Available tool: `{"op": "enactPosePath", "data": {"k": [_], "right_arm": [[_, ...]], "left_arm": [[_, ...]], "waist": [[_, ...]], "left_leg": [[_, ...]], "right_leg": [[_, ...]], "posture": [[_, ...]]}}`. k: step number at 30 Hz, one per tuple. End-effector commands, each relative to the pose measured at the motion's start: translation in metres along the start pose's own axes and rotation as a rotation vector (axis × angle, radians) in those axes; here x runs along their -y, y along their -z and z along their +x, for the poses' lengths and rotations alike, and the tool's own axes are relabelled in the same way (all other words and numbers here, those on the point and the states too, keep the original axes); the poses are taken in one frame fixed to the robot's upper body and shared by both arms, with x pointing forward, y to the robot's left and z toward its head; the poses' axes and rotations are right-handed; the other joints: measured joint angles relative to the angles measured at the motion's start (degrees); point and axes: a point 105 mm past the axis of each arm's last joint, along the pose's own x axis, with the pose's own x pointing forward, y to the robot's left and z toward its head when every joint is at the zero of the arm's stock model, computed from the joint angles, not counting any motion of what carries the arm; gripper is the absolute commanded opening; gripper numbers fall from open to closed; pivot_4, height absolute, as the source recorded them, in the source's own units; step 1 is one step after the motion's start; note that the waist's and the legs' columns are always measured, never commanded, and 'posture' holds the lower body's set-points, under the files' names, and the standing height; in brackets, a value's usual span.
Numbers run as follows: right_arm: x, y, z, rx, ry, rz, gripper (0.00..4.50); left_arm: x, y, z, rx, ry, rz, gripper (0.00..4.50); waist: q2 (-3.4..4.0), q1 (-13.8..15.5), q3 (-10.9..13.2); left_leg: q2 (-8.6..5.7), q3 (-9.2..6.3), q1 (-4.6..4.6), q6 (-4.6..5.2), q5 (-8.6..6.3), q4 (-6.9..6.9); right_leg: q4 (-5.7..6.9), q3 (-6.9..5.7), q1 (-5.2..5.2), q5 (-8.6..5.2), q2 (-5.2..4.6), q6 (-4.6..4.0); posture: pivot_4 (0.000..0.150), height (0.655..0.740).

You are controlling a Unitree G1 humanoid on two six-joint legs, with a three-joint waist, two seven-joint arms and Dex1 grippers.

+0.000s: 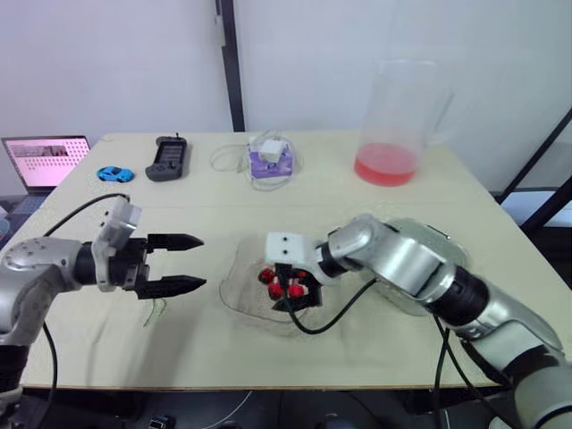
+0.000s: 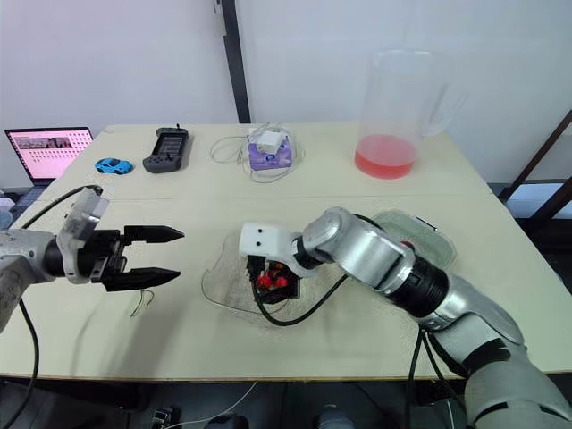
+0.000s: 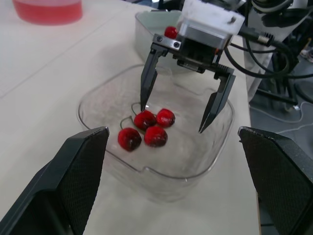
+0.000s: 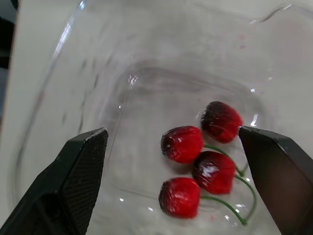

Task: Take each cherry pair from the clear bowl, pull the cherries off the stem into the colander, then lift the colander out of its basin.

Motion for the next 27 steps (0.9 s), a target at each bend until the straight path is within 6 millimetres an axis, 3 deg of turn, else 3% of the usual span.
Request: {"op": "enactPosePath", "data": {"k": [1, 6, 9, 25, 27], "right_arm": [[0.007, -0.004, 0.0, -0.006, 0.054, -0.034, 4.5], [0.002, -0.004, 0.006, -0.008, 0.035, -0.009, 4.5], [0.001, 0.002, 0.011, -0.046, 0.03, -0.008, 3.18], [0.003, 0.007, 0.028, -0.077, 0.011, -0.012, 3.18], [0.002, 0.008, 0.031, -0.085, 0.007, -0.014, 2.69]], "left_arm": [[0.004, -0.006, -0.004, -0.013, -0.01, 0.063, 4.48], [0.007, -0.001, -0.001, -0.029, -0.024, 0.074, 4.48], [0.01, 0.0, 0.001, -0.022, -0.023, 0.067, 4.5], [0.013, 0.005, 0.006, -0.008, -0.056, 0.062, 4.5], [0.013, 0.005, 0.007, -0.004, -0.057, 0.062, 4.5]], "waist": [[0.0, 0.0, 0.0], [0.0, -0.13, 0.0], [-0.01, -0.2, -0.01], [-0.15, -0.44, -0.11], [-0.17, -0.45, -0.12]], "left_leg": [[0.0, 0.0, 0.0, 0.0, 0.0, 0.01], [0.0, -0.02, 0.0, 0.0, 0.0, 0.01], [0.0, -0.02, 0.0, 0.0, 0.0, 0.01], [0.0, -0.04, 0.15, 0.01, 0.0, 0.02], [0.01, -0.04, 0.19, 0.01, 0.0, 0.02]], "right_leg": [[0.01, 0.0, 0.0, 0.0, -0.01, 0.0], [0.02, 0.0, 0.0, 0.0, 0.0, 0.0], [0.03, 0.0, 0.01, 0.0, 0.0, 0.0], [0.26, 0.0, 0.03, -0.02, 0.03, -0.04], [0.32, 0.0, 0.04, -0.04, 0.03, -0.07]], "posture": [[0.15, 0.7332], [0.15, 0.7332], [0.15, 0.7332], [0.15, 0.7332], [0.15, 0.7332]]}}
